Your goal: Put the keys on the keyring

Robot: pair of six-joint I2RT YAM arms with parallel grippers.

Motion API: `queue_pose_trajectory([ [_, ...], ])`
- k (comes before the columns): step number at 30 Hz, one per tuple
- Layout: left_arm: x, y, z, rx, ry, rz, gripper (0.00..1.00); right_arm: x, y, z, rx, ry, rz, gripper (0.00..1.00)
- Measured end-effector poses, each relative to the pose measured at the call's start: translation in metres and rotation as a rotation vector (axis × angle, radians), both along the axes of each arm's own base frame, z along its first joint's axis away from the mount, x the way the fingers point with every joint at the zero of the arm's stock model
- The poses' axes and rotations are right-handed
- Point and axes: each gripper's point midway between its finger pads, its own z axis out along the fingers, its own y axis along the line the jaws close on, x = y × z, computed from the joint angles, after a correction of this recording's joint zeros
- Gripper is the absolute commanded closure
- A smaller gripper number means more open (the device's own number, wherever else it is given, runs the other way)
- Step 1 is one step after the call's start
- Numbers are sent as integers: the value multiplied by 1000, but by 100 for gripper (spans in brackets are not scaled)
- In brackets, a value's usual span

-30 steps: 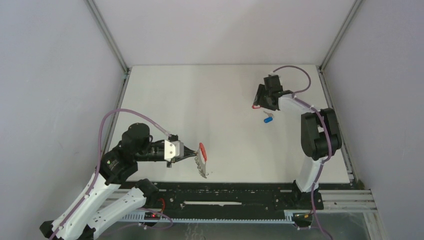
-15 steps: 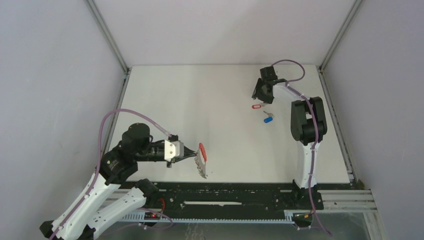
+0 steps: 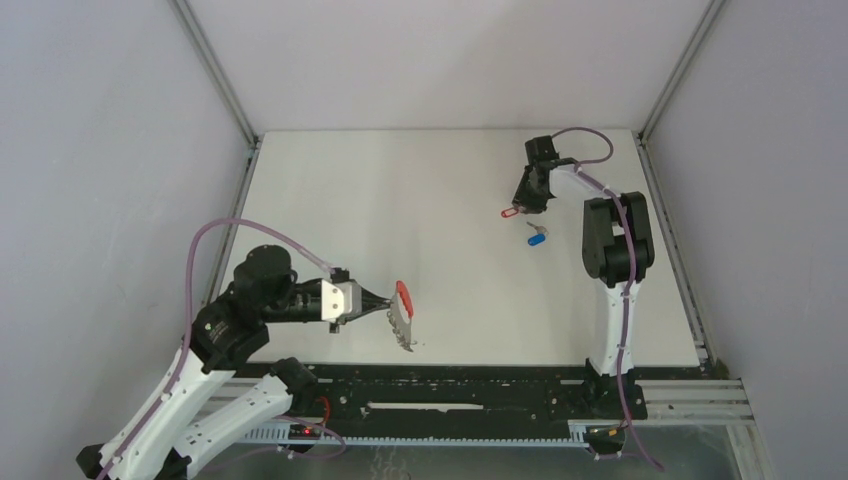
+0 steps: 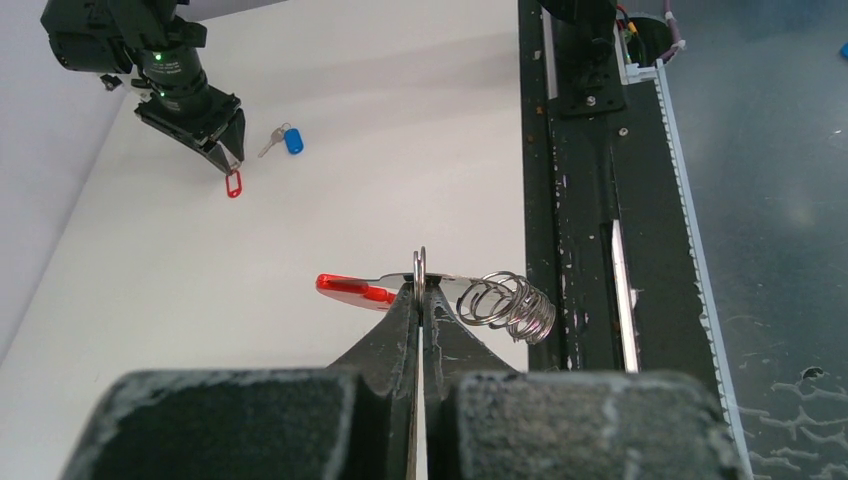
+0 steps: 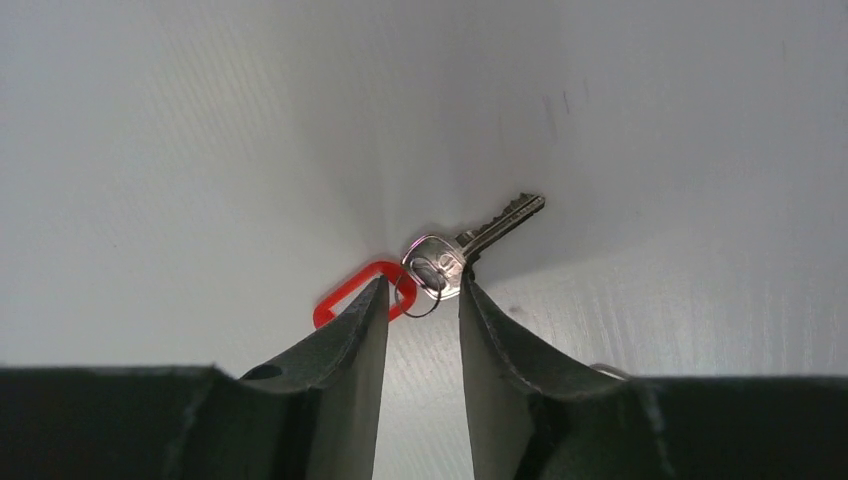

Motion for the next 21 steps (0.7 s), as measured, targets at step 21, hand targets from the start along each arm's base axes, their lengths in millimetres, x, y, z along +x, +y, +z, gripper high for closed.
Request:
queue_pose_trajectory([
  [21,-2,3,-2,9,10,9,100,-106,99,-5,115,16,302,100],
])
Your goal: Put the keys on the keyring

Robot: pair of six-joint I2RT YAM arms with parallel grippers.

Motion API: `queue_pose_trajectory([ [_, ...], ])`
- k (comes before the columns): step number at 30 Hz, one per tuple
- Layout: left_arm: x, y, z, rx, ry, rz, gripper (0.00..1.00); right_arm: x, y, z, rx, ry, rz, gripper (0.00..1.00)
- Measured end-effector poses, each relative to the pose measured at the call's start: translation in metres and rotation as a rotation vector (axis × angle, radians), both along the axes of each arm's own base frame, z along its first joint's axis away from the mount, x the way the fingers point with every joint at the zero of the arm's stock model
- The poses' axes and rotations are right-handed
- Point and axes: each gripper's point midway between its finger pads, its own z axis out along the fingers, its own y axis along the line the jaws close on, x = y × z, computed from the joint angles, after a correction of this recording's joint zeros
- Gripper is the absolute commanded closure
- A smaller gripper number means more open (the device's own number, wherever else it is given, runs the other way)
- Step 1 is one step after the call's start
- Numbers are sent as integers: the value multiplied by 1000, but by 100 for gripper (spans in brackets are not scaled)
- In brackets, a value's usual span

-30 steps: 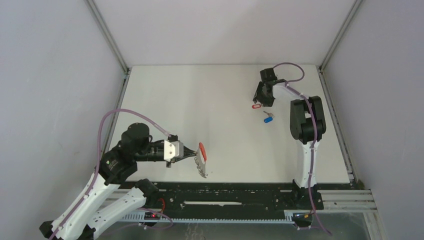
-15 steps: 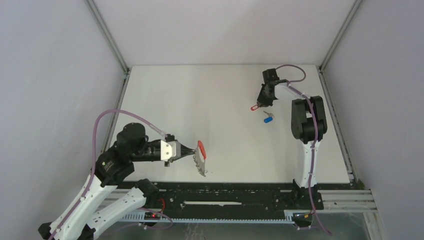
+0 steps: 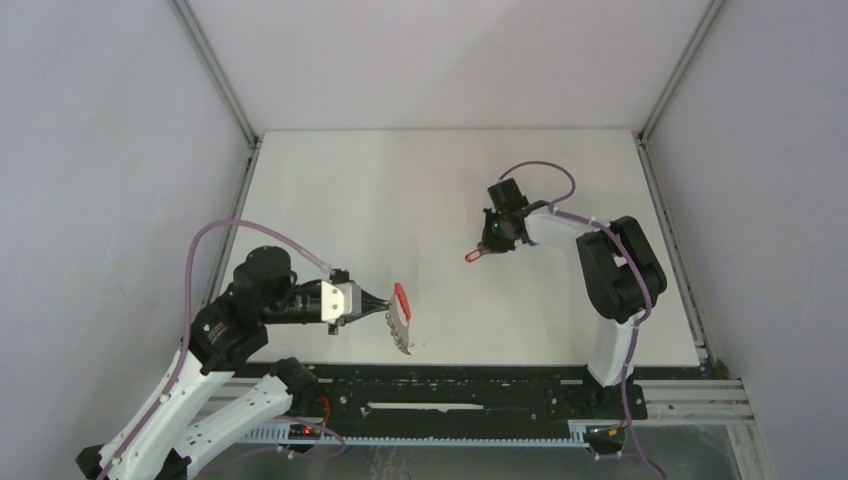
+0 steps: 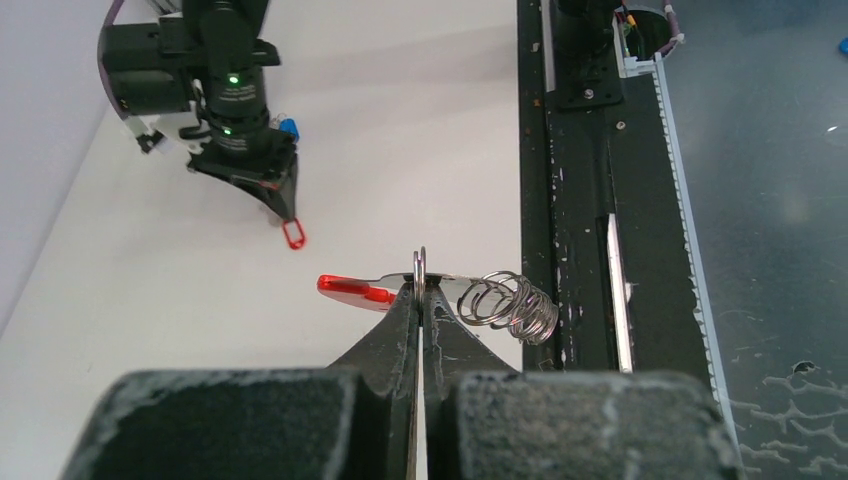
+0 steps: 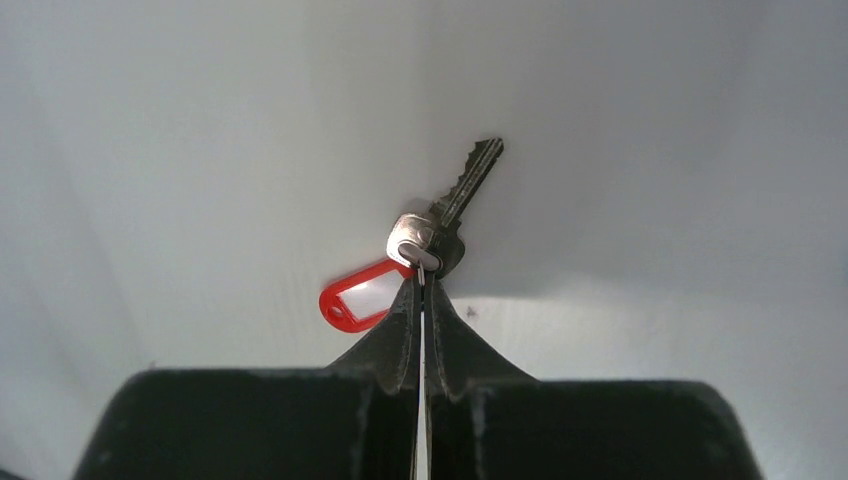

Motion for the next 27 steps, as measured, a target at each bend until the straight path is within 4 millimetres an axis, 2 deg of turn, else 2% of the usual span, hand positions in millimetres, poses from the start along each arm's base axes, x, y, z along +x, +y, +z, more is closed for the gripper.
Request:
queue_pose_trajectory([
  [4,-1,0,-1,4,6,0,100,-62,38,-1,6,-6,165,100],
  [7,-1,0,-2,5,10,0,100,-109,58,-1,10,-10,294,100],
  [11,-1,0,-2,6,20,-2,100,-152,65,-2,11,-16,428,100],
  [13,-2,-1,-3,5,25,-8,100,-159,61,-2,10,-23,452,99],
  [18,-3,-2,-4,6,39,-14,100,-166,55,-1,0,-39,491,78],
  [23,-3,-2,-4,7,43,-14,100,-165,57,10,-5,-88,528,65],
  [26,-3,-2,-4,7,43,-15,100,-162,57,27,4,-162,542,52],
  [27,-3,-2,-4,7,44,-15,100,-160,56,38,16,-213,546,33],
])
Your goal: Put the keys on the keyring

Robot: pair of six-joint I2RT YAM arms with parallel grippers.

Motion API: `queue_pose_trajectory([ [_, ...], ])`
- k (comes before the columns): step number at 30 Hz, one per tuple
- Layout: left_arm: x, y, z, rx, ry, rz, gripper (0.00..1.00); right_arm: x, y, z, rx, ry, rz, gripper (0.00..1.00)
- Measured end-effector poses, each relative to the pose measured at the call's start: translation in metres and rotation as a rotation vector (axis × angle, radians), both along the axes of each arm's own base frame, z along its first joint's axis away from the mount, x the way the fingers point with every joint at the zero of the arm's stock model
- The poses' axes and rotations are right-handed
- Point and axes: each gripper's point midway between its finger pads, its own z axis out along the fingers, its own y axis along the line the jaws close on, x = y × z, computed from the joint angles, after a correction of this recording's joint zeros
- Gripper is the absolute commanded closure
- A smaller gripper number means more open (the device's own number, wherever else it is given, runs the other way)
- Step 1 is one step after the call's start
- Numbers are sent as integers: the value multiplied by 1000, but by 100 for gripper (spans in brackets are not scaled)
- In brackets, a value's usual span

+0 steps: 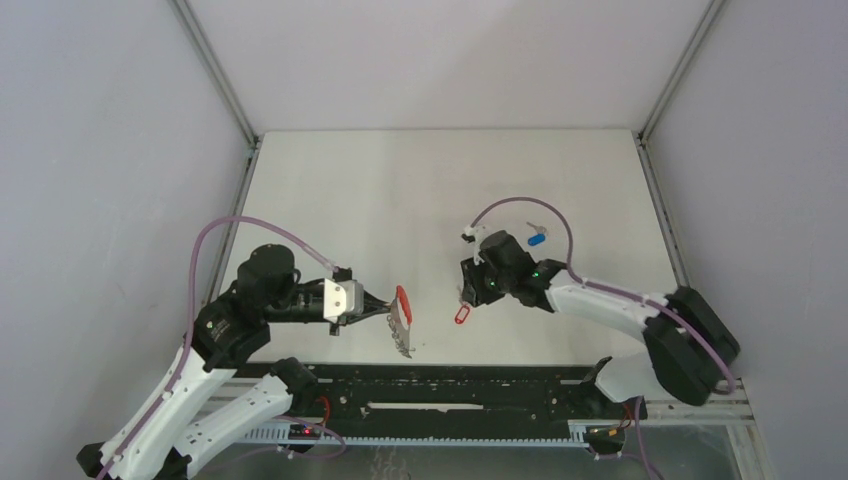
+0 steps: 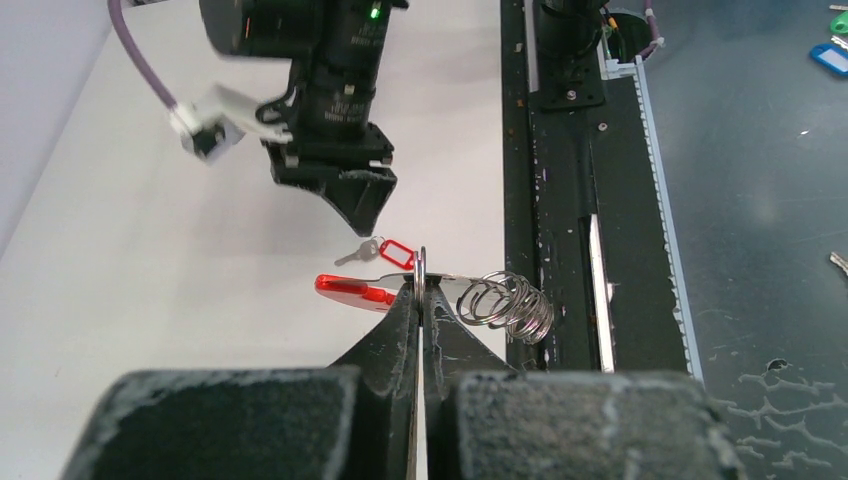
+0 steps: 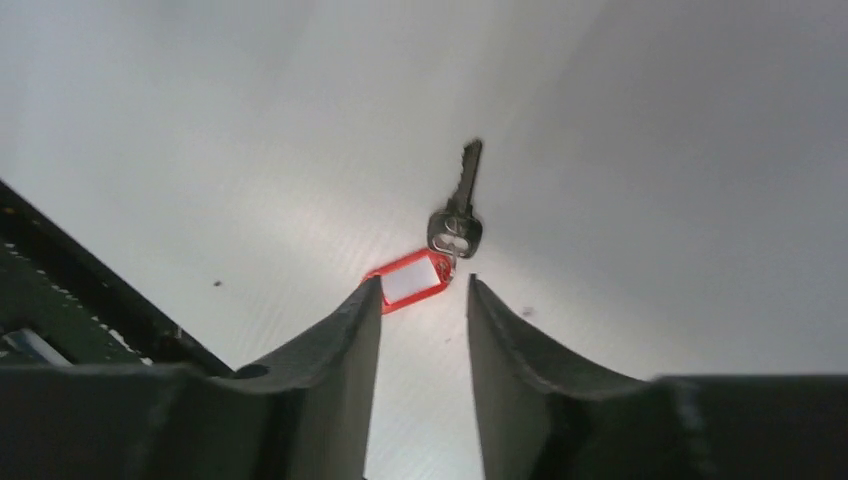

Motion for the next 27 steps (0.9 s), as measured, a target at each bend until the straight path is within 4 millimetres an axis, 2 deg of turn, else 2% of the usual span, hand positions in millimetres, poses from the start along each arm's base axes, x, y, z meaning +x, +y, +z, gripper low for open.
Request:
queue_pose_trajectory([
  [1,0,0,0,0,1,0,100,1,0,9,26,-33,2,3],
  [2,0,0,0,0,2,0,100,2,-1,20,59,-69,-3,1],
  [5,0,0,0,0,8,1,100,13,-7,46,154,-146,-51,0],
  [7,-1,0,-1,2,10,1,100,29,-15,55,199,-159,-116,0],
  [9,0,0,-1,4,13,1,100,42,-22,50,210,-141,-171,1],
  [11,0,0,-2,6,18,1,100,45,-28,36,194,-105,-204,1],
  [15,0,0,-3,8,22,1,100,23,-23,13,191,-30,-171,24],
  [17,0,0,-1,7,22,1,100,17,-23,9,183,-2,-163,29],
  [18,0,0,0,6,24,2,100,16,-25,11,173,8,-167,27],
  [20,0,-1,3,4,23,3,100,21,-28,23,195,7,-196,2],
  [25,-1,-1,8,-3,16,-2,100,32,-34,81,498,-29,-237,0],
  [27,-1,-1,7,-3,17,-3,100,29,-33,79,517,-2,-234,0],
])
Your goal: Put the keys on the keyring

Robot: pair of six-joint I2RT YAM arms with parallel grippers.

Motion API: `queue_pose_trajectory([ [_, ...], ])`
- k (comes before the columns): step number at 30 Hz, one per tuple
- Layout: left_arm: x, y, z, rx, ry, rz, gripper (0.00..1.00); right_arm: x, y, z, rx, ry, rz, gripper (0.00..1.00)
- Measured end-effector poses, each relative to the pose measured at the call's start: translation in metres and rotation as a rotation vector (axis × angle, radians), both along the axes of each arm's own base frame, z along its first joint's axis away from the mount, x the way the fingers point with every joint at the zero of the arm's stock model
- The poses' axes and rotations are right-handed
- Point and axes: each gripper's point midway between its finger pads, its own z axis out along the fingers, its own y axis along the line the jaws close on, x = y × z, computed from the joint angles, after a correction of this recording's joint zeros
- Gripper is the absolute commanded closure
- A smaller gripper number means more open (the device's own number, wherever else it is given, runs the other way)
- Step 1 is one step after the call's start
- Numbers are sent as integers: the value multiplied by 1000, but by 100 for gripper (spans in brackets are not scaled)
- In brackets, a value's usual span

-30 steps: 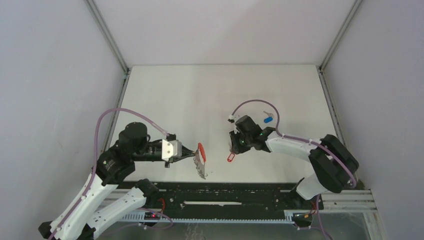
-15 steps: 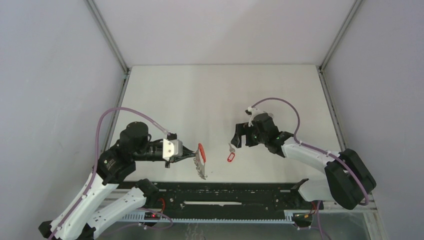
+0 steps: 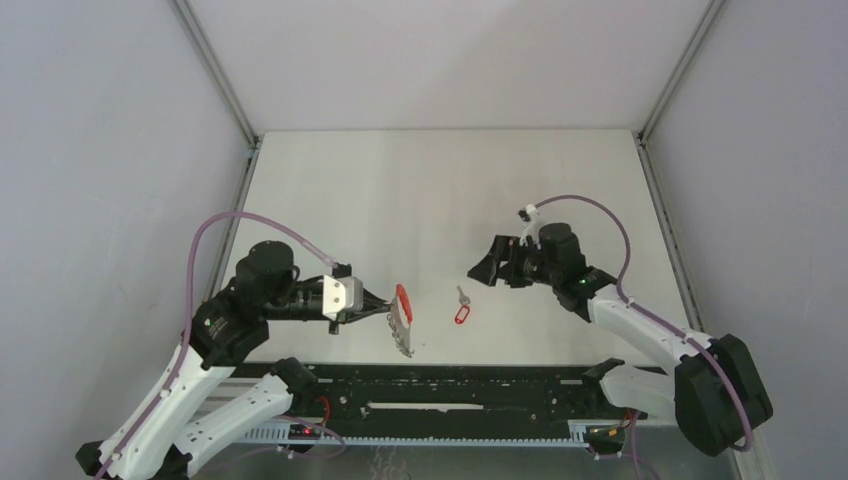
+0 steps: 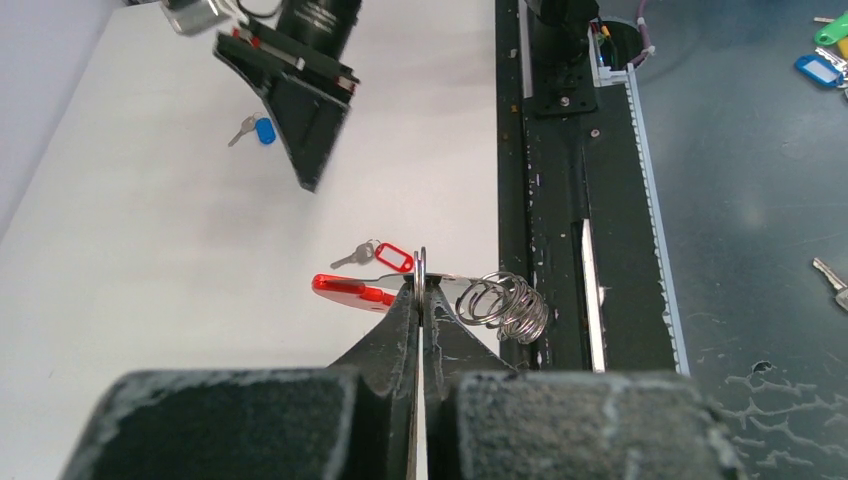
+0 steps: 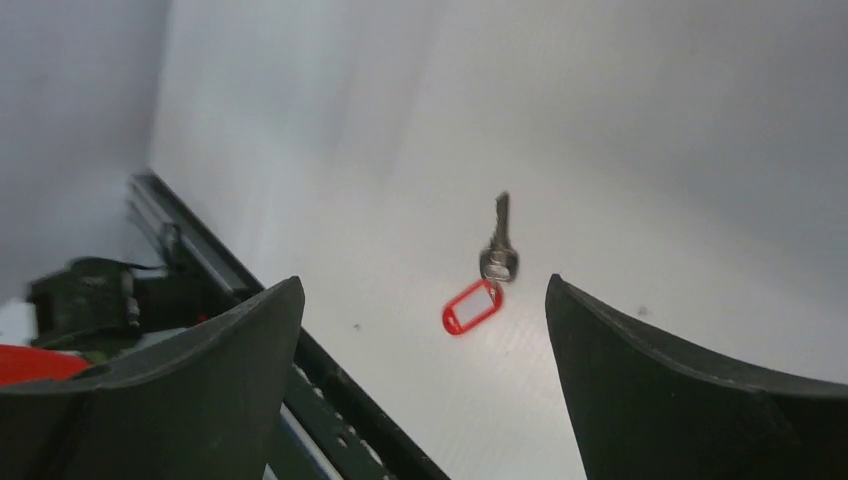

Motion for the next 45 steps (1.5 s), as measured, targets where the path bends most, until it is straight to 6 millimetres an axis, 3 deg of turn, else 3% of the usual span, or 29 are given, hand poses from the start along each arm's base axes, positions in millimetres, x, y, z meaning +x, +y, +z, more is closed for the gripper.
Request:
queue_pose_trajectory([
  [3,0,0,0,2,1,0,100,-22,12,-17,-110,16,30,0],
  [6,0,0,-1,2,2,-1,100,-39,22,-9,-151,-25,28,0],
  [9,0,0,-1,3,2,-1,100,-23,10,6,-112,-61,-38,3],
  [11,0,0,-1,3,2,-1,100,-14,4,3,-120,-61,-59,15],
  [15,0,0,-1,3,2,-1,100,-23,13,-37,-239,3,2,28],
  [19,-2,0,-1,1,4,-8,100,-36,19,-81,-340,96,69,31],
  [22,-2,0,0,0,6,-12,100,-40,20,-97,-387,114,80,38],
  [27,-3,0,0,-2,6,-15,100,-30,26,-98,-386,67,77,59],
  [36,-3,0,0,-2,6,-15,100,-20,33,-113,-393,62,77,64],
  [41,-3,0,0,-2,7,-15,100,-18,35,-115,-392,54,81,83],
  [45,-3,0,0,-2,8,-14,100,-17,36,-117,-394,56,90,83],
])
